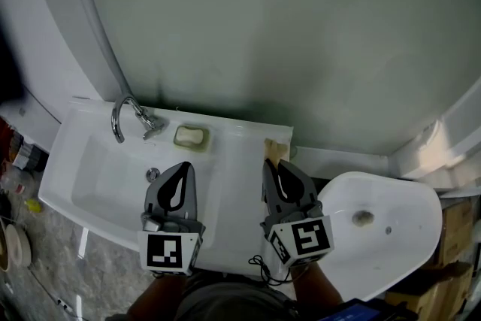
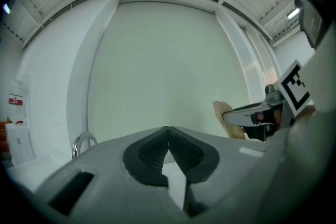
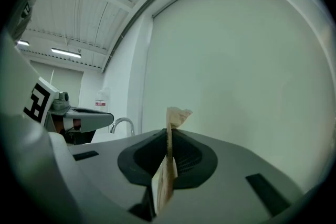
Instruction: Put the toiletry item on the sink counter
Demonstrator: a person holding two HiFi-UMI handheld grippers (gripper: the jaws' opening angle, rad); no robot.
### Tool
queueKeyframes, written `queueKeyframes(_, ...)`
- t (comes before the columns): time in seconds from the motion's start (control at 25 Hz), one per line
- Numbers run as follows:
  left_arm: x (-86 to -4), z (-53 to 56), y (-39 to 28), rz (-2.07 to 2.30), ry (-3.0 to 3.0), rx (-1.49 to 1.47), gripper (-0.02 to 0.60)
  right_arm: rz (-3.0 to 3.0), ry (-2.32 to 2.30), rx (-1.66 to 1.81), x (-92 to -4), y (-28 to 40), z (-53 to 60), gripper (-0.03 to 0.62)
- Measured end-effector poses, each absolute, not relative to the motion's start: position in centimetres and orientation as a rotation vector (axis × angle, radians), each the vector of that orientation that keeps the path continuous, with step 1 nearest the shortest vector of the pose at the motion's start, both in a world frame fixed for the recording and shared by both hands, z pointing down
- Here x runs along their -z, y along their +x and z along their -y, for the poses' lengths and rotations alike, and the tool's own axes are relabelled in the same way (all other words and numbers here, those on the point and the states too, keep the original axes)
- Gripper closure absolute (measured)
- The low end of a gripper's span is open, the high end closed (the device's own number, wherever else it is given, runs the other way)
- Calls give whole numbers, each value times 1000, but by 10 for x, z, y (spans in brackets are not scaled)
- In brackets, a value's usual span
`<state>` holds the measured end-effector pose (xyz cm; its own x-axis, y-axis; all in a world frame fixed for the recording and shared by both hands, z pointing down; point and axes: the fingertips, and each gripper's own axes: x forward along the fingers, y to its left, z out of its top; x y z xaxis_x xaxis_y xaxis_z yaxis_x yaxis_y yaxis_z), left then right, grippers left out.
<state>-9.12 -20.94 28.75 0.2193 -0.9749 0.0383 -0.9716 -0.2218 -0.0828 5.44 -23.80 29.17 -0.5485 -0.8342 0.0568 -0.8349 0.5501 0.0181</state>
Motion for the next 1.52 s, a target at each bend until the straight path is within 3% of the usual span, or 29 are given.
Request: queueKeyframes(1.52,-377,296,-124,-1953,-2596,203,568,2544,1416,-205,-385,17,312,563)
